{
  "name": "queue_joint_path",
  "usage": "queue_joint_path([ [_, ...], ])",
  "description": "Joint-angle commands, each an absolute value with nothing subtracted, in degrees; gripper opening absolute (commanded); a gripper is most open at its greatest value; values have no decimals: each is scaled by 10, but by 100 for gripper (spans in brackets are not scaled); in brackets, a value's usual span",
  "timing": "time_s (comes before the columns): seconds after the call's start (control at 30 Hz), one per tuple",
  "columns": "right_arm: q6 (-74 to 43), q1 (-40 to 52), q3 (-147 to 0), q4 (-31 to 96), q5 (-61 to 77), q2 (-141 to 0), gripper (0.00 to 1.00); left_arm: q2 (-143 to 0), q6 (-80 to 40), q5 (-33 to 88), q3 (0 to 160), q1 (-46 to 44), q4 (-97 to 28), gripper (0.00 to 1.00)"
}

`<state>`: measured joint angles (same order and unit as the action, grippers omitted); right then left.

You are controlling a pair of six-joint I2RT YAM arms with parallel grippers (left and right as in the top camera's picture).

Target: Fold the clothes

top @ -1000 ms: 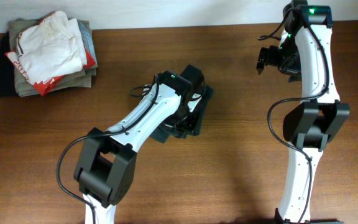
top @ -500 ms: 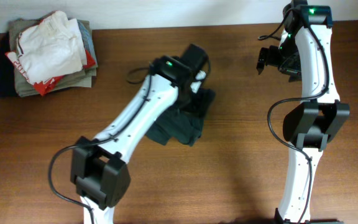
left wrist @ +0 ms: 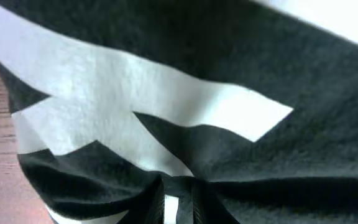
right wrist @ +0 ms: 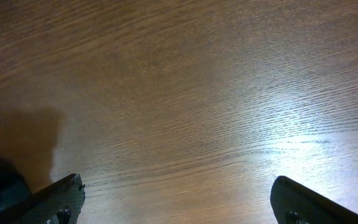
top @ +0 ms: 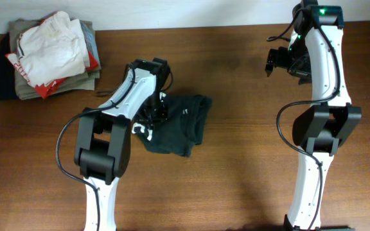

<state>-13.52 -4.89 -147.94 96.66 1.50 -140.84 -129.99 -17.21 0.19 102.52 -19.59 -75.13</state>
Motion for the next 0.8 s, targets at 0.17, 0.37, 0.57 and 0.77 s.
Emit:
queue_joint_path([
  [0.17,-138,-49,-1492,967,6,-1399,99,-1279,-186,17,1075,-185,-762,13],
  [0.37,-138,-49,-1492,967,6,-1399,99,-1260,-59,88,1134,-60,-715,99],
  [0.57,-138,-49,-1492,967,6,-1399,99,-1356,88,366,1133,5,-716,99],
  [0.77,-138,-49,-1492,967,6,-1399,99,-1430,89,382,1133,-37,-740,99],
])
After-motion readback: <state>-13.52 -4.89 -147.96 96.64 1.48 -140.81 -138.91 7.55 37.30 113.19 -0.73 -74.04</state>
